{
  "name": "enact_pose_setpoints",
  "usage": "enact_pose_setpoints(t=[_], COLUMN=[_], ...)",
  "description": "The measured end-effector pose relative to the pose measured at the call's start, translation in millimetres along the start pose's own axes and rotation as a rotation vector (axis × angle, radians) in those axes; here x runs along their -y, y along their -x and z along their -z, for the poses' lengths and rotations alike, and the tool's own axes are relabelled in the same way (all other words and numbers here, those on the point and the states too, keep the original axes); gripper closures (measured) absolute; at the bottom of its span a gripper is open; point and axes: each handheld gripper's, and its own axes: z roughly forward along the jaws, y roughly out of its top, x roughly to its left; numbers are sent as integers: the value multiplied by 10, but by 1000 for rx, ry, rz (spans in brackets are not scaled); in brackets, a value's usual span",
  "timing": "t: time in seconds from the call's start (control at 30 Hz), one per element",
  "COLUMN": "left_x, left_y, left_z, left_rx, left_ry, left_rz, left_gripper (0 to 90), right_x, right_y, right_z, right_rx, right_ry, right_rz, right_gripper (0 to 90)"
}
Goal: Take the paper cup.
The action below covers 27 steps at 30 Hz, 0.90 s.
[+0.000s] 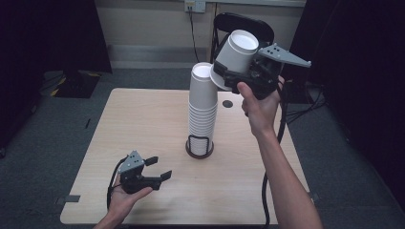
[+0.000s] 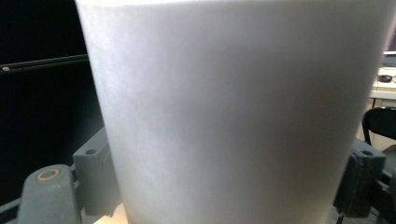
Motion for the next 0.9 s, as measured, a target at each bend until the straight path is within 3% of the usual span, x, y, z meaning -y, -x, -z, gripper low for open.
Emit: enact_pose_setpoints(t=[0.2,0.3,0.4,0.5,0.67,0.9], left_x=[5,4,1,-8,-17,-85], left_y=[13,19,27,27,56,84], left_z=[-10,-11,-8,0,3,-14], left_rx=[-6,-4,-14,-15,-17,-15], left_ry=[-1,-1,3,12,30,47], left_rz=[-7,-10,-10,1,8,-11], left_gripper=[246,237,169,186,204,235], right_x=[16,29,42,76,182,372], right_y=[70,100,123,153,187,209], right_z=[114,178,225,270,346,433], right_rx=[17,30,35,47,48,45], right_ry=[-9,-17,-16,-28,-54,-92], right_rz=[4,2,-4,-2,-21,-52], right_gripper=[152,152,153,153,153,154])
